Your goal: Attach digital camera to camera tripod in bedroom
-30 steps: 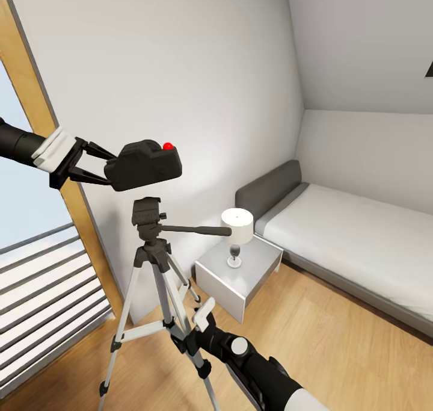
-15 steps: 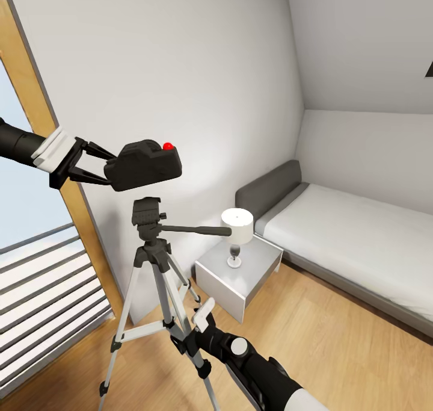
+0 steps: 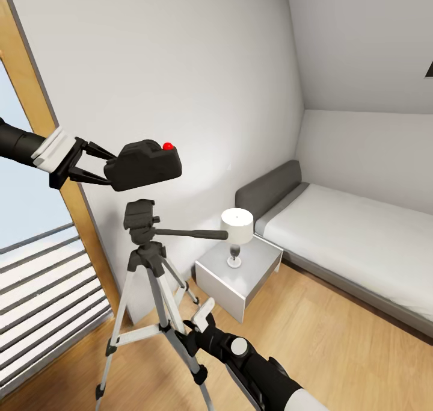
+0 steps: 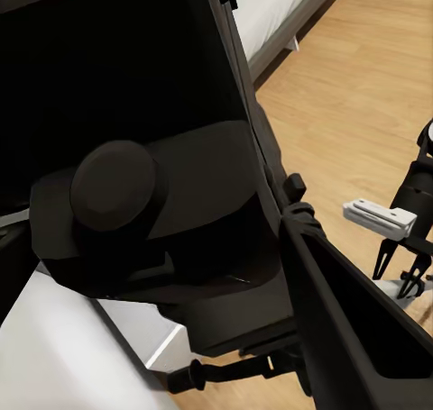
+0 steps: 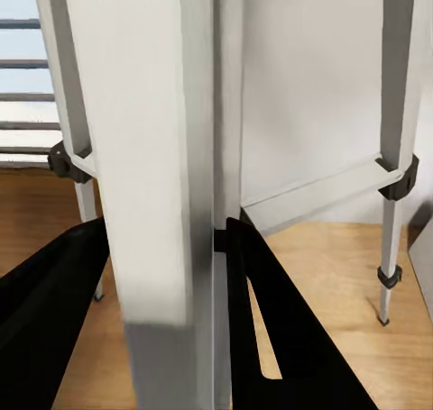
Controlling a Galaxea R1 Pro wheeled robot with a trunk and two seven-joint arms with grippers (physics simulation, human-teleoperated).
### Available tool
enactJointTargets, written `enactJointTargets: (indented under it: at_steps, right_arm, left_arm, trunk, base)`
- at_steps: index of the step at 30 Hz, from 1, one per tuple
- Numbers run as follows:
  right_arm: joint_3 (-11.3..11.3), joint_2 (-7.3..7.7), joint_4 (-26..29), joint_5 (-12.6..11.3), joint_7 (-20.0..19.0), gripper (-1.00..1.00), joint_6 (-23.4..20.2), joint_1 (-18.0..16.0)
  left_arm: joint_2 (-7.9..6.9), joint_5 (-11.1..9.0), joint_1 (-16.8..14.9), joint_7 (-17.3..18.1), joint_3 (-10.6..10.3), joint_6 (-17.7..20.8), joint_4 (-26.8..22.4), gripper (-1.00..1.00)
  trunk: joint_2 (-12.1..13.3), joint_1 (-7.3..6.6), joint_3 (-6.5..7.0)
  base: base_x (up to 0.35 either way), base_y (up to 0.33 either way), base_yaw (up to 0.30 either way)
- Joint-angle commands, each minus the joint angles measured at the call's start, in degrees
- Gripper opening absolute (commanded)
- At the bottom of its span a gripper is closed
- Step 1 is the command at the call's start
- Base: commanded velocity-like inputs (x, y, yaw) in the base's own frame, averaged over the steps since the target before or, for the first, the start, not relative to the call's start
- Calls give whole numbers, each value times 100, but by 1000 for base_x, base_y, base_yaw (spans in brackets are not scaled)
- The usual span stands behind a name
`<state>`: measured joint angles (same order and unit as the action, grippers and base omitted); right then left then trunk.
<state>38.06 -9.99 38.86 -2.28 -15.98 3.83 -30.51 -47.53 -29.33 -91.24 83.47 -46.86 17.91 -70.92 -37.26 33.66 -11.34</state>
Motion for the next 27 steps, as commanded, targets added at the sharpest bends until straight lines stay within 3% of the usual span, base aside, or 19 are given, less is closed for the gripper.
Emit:
enactJointTargets:
  at_steps: [1, 27]
  right_arm:
    - [15, -1, -10, -21, -11, -100, 19, -8]
    - [34, -1, -11, -37, 41, -100, 21, -8]
  left_arm:
    - [-11, -38, -17, 3, -30, 46, -1, -100]
    - [-52, -40, -46, 6, -13, 158, -190, -100]
  trunk:
    - [-9, 2, -10]
    - [-9, 2, -10]
  base:
    - [0, 0, 0]
    - [0, 0, 0]
